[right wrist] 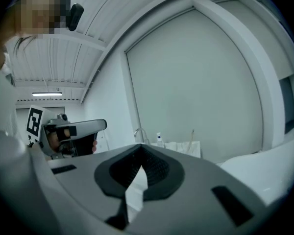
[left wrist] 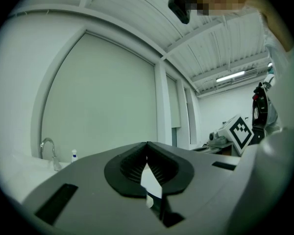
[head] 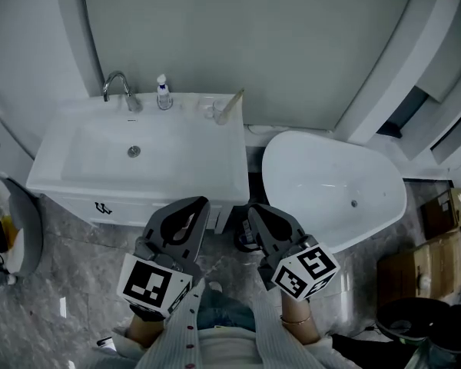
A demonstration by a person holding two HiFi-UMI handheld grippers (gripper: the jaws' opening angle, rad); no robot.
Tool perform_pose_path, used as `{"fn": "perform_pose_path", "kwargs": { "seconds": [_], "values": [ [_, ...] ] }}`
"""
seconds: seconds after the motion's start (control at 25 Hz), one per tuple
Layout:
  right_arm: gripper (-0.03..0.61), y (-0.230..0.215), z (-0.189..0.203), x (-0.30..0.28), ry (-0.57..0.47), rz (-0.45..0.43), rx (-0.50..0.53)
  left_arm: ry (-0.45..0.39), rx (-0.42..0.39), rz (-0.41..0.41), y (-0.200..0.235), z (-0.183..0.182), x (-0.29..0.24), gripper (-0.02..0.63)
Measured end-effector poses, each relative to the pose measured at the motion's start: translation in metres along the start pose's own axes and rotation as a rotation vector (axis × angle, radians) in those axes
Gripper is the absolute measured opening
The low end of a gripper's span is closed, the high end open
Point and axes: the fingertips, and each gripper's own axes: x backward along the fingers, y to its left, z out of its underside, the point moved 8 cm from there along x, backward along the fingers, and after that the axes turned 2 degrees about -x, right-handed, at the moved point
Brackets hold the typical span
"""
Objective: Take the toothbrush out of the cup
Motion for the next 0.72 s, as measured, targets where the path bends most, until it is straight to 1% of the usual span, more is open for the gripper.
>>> {"fn": "perform_pose_path", "kwargs": {
  "seconds": [0.2,0.44,0.56,0.72],
  "values": [
    [0.011,-0.009,-0.001,-0.007,0.006,-0.002,-0.011,0.005,0.002,-0.012,0.007,0.0,-0.011,0.017],
    [0.011,-0.031,0.003,-0.031,0.022,0.011,-0.033,0.017,0.018,-0.01,0.03,0.012,-0.037,0.017],
    [0.011,-0.045,0.001,-0.053,0.026,0.022,-0.041,0.02,0.023,0.0,0.047,0.016,-0.056,0.017],
    [0.011,-0.061,-0.003,-0.089,0.035,0.03,-0.036,0.023,0.029,0.005,0.083,0.023,-0.085,0.017]
  ]
}}
